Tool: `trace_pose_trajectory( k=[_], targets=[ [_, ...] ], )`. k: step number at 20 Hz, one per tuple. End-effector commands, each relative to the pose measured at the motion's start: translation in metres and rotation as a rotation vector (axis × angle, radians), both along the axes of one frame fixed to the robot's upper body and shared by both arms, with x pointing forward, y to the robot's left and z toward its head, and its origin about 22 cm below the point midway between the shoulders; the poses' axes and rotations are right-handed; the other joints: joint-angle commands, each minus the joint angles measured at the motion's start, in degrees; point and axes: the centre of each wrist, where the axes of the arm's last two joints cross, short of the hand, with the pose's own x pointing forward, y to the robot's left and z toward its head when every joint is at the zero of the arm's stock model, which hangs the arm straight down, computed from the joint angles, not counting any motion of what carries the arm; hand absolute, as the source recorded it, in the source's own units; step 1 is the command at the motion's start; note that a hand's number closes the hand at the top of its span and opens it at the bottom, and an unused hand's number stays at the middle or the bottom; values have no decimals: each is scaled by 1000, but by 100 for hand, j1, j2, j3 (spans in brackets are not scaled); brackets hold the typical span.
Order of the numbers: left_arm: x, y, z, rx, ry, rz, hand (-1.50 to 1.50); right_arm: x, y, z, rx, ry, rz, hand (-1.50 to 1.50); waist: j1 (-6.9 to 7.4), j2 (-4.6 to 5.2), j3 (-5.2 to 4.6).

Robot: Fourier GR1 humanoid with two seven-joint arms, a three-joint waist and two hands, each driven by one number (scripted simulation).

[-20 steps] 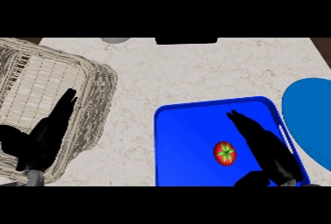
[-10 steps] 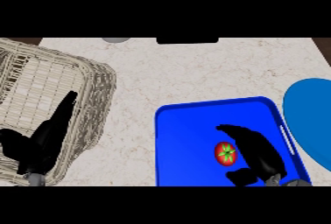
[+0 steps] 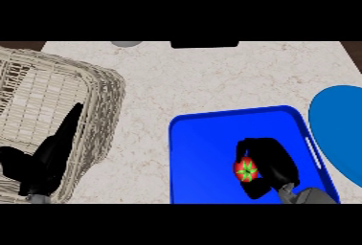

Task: Pick the tomato from the tray and place it in the plate

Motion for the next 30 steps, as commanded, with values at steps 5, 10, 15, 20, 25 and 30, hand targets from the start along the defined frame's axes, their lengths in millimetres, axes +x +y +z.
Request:
trace_pose_trajectory(
  k=[5, 10, 15, 20, 25, 30],
  targets=[
    [-12, -1, -16, -45, 104, 20, 0, 69, -64, 16, 53, -43, -875, 150, -128, 393, -228],
    [-15, -3, -15, -47, 120, -16, 0, 113, -87, 70, 46, -332, -1224, 150, 275, 388, -260],
    [-13, -13, -20, -72, 133, -56, 0, 140, -101, 107, -48, -582, -1406, 150, 467, 413, -270],
    [-11, -13, -21, -61, 143, -60, 0, 153, -111, 132, -53, -771, -1551, 150, 429, 391, -242],
    [-12, -16, -26, -54, 151, -55, 0, 160, -115, 142, -32, -897, -1658, 150, 364, 375, -222],
    [-15, -14, -30, -60, 169, -32, 0, 158, -119, 146, 7, -1061, -1703, 150, 227, 327, -214]
  ],
)
